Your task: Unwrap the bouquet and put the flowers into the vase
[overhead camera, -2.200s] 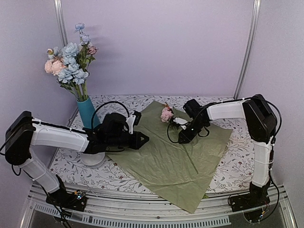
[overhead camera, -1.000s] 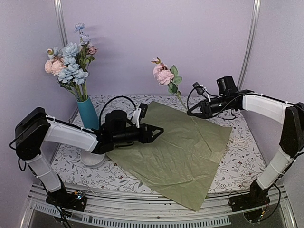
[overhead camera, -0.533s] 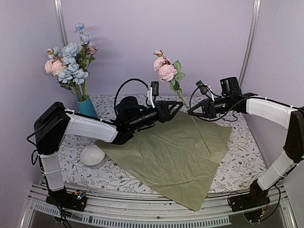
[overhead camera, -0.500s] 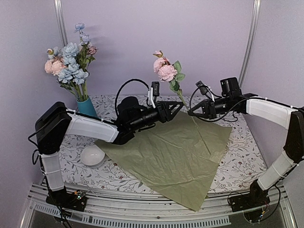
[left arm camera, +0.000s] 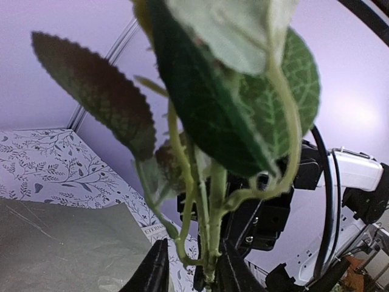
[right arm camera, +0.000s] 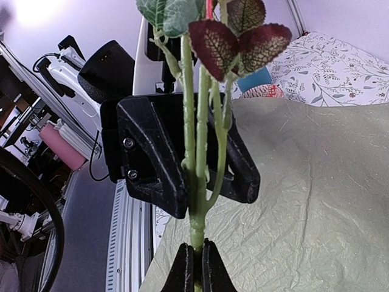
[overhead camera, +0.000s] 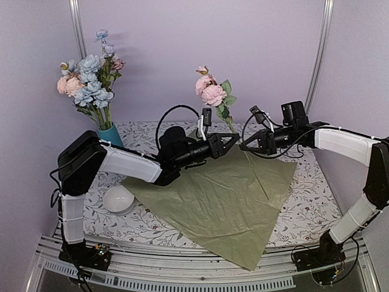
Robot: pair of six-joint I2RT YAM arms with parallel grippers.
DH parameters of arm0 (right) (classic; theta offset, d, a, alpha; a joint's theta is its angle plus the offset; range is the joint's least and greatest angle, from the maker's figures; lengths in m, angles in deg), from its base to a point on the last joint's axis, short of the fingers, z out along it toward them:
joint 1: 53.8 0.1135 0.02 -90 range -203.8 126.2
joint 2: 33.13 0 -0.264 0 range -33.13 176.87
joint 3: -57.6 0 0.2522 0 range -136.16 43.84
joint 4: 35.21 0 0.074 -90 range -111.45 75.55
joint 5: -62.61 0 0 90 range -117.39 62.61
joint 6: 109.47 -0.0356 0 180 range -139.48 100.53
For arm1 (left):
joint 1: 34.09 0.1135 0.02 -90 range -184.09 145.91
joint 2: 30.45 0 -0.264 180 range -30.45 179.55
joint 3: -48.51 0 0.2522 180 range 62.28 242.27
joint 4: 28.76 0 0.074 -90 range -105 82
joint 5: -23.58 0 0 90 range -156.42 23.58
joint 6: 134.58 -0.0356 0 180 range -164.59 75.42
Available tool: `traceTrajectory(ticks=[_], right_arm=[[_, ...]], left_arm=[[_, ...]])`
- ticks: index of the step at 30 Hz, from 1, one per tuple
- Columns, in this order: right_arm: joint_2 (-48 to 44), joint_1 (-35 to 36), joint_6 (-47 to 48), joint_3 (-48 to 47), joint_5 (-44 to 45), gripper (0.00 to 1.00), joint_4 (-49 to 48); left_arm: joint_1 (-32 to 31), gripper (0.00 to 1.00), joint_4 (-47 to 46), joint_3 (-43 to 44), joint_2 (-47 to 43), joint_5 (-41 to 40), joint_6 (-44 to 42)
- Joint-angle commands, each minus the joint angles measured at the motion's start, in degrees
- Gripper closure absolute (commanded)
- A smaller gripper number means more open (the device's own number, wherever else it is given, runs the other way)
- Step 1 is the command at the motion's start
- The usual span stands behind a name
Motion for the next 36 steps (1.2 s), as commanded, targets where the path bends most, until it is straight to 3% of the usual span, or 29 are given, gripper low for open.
traceTrajectory(ticks=[1,10,12,14,17,22,26,29,31,34,36], right_arm=[[-0.3,0.6,0.9,0.7,-0.9,1.0,-0.6],[-0.2,0.5,1.3,1.0,0.0,0.98,-0.6],[-0.7,0.6,1.4,1.2,0.8,0.87,-0.5],[-1.3,0.6,1.9,1.7,1.7,0.68,-0.4],[-1.9,0.6,4.2,3.1,3.2,0.54,0.5],[-1.4,0.6,10.0,5.3,4.9,0.5,4.7],[-1.1,0.6,13.3,6.9,4.5,0.59,6.0],[-1.2,0.7,14.1,7.4,3.4,0.89,6.1],[-1.3,0.7,14.3,7.1,2.5,1.0,6.2],[-1.5,0.8,14.4,6.3,1.3,1.0,6.1],[-1.5,0.8,14.1,5.6,0.7,1.0,5.9]], left_arm=[[-0.5,0.74,-2.9,2.1,1.1,2.1,0.9],[-0.5,0.97,-3.4,2.6,1.3,3.9,0.8],[-0.4,1.0,-3.5,2.4,1.3,4.2,0.8],[-0.3,1.0,-3.5,2.0,1.0,4.3,1.1],[0.0,1.0,-3.8,1.2,0.0,4.2,1.2],[0.6,1.0,-3.8,-0.5,-2.8,3.5,0.1],[1.5,1.0,-3.4,-1.9,-4.5,2.6,-0.9],[1.9,1.0,-3.2,-2.4,-4.5,2.3,-0.9],[2.0,1.0,-2.6,-2.3,-4.5,2.1,-0.8],[1.8,0.73,-1.1,-1.3,-4.0,2.0,-0.5],[1.5,0.66,-0.9,-0.8,-3.2,2.0,-0.2]])
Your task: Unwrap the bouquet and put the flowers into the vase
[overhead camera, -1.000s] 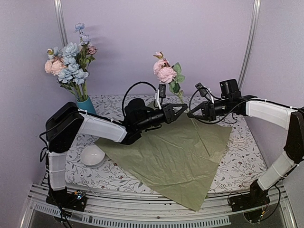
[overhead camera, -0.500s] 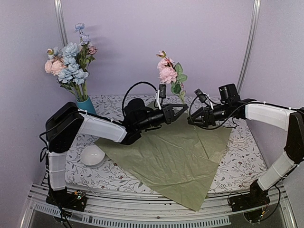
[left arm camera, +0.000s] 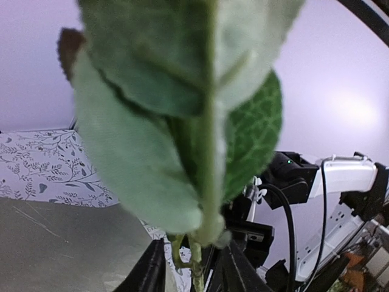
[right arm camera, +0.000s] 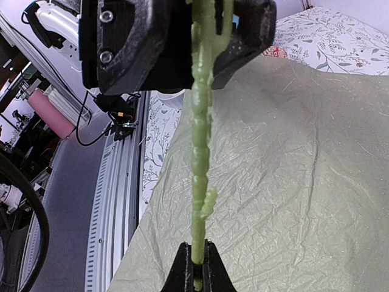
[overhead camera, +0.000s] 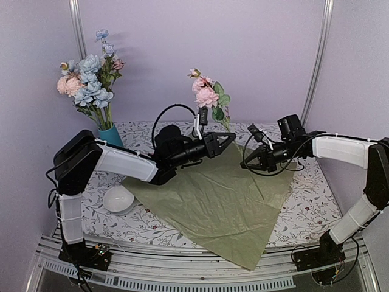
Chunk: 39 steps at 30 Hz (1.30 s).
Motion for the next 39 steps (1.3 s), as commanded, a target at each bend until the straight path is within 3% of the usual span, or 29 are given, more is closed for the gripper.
traceTrajectory(ticks=[1,3,7,10,14,16,18,22,27,33,39], right_arm=[[-1.2,0.1,0.7,-1.3,-2.0,1.0,0.4],[-1.0,0.4,0.3,-1.6,-1.9,1.0,0.3],[-0.5,0.8,0.2,-1.4,-1.5,1.0,0.3],[-0.6,0.7,0.3,-1.0,-1.2,0.96,0.3],[-2.2,-0.6,0.3,-1.6,-1.0,0.59,0.5],[-3.3,-3.0,0.7,-1.4,-2.3,0.48,0.6],[-3.9,-5.6,1.3,-0.8,-3.8,0.43,0.6],[-3.9,-9.2,2.6,0.4,-3.8,0.41,0.5],[-3.4,-10.1,3.2,-0.2,-1.3,0.41,0.4],[-2.9,-10.0,3.7,-0.1,3.0,0.41,0.0],[-2.6,-10.1,3.9,-0.4,3.9,0.4,0.0]], left_arm=[[-0.2,0.65,-0.6,1.7,-0.9,0.1,0.1],[-0.4,0.69,-0.7,2.6,0.0,0.5,0.3],[-0.5,0.91,-1.1,3.5,0.5,1.2,0.5],[-0.1,1.0,-0.5,3.5,-0.2,1.8,-0.1],[0.7,1.0,3.8,3.1,-4.0,3.0,-2.6],[1.4,1.0,7.9,2.3,-8.2,3.5,-5.6],[2.2,1.0,13.0,1.0,-12.4,3.6,-8.5],[4.1,1.0,26.8,-1.0,-21.5,2.1,-16.0],[6.9,1.0,49.2,-0.6,-32.3,-7.2,-23.0],[10.7,1.0,65.0,-2.3,-46.3,-19.8,-25.2],[16.7,1.0,77.8,-1.2,-53.6,-31.8,-28.4]])
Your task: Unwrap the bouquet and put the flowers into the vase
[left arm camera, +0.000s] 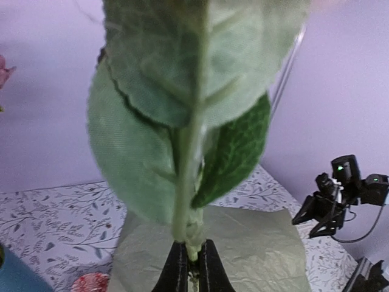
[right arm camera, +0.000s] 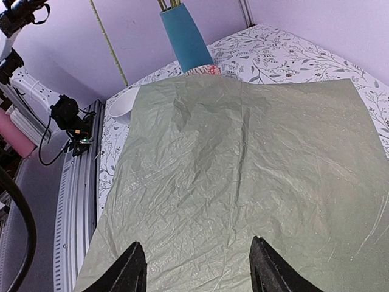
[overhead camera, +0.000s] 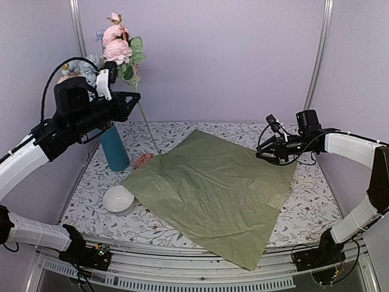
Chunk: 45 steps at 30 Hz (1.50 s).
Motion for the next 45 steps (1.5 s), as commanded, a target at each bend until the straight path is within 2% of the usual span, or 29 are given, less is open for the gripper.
traceTrajectory(ticks=[1,5,11,19,26,32,45], right_arm=[[0.5,0.1,0.8,-0.1,1.1,0.4,-0.3],[0.6,0.1,0.9,0.1,1.1,0.4,-0.3],[0.4,0.1,1.3,0.2,1.5,0.4,-0.3],[0.0,0.1,1.6,0.4,2.5,0.4,-0.1],[-0.9,0.1,1.9,0.7,3.2,0.4,-0.1],[-1.0,0.1,2.0,0.7,3.3,0.4,-0.1],[-1.0,0.1,2.2,1.2,3.9,0.4,0.0]], left_arm=[[4.7,1.0,13.6,0.7,-3.5,-13.0,-4.7],[7.6,1.0,14.2,1.9,-3.7,-18.9,-10.1],[10.9,1.0,7.3,6.7,0.6,-21.1,-17.9],[11.4,1.0,4.7,20.5,11.7,-26.5,-29.7],[11.6,1.0,2.3,25.3,15.5,-30.0,-35.4],[13.2,1.0,1.2,24.0,16.8,-29.0,-35.3],[18.5,1.0,-0.7,15.7,17.4,-22.1,-28.0]])
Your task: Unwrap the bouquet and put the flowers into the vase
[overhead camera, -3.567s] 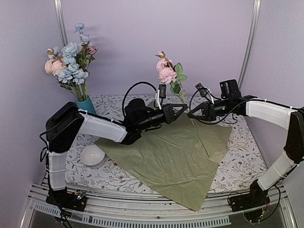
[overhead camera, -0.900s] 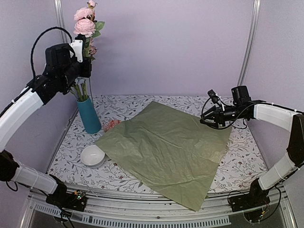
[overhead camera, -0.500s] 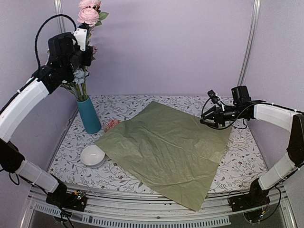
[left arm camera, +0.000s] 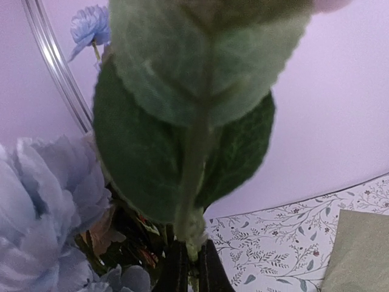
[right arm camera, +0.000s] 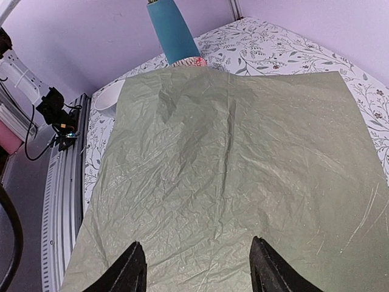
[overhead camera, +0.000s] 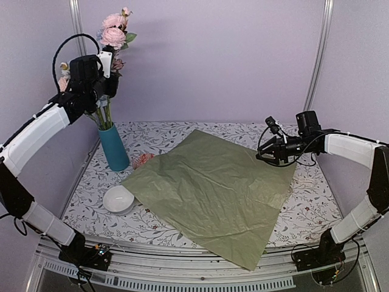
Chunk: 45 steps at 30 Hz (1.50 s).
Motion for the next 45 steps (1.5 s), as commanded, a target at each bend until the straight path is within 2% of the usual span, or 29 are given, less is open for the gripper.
traceTrajectory(ticks=[1,18,31,34,40,45], right_arm=[[-0.9,0.0,0.7,0.6,0.1,0.4,-0.1],[0.6,0.0,0.7,0.5,-0.4,0.4,0.2],[1.0,0.1,0.6,0.4,-0.7,0.39,0.4],[1.0,0.1,0.5,0.2,-0.4,0.39,0.5],[-0.3,-0.1,0.7,-0.4,1.9,0.39,0.7],[-1.6,-1.6,0.6,-1.0,3.1,0.38,0.9]], left_arm=[[2.0,1.0,-2.5,-3.2,0.1,3.3,3.7],[8.0,1.0,-9.0,-19.2,-0.6,8.3,7.7],[9.8,1.0,-11.0,-25.4,-1.3,11.3,10.4],[9.7,0.91,-9.7,-25.7,-2.8,12.0,11.6],[9.7,0.59,-8.0,-29.1,-8.7,12.4,14.4],[9.5,0.45,-4.2,-31.9,-13.7,15.3,15.5]])
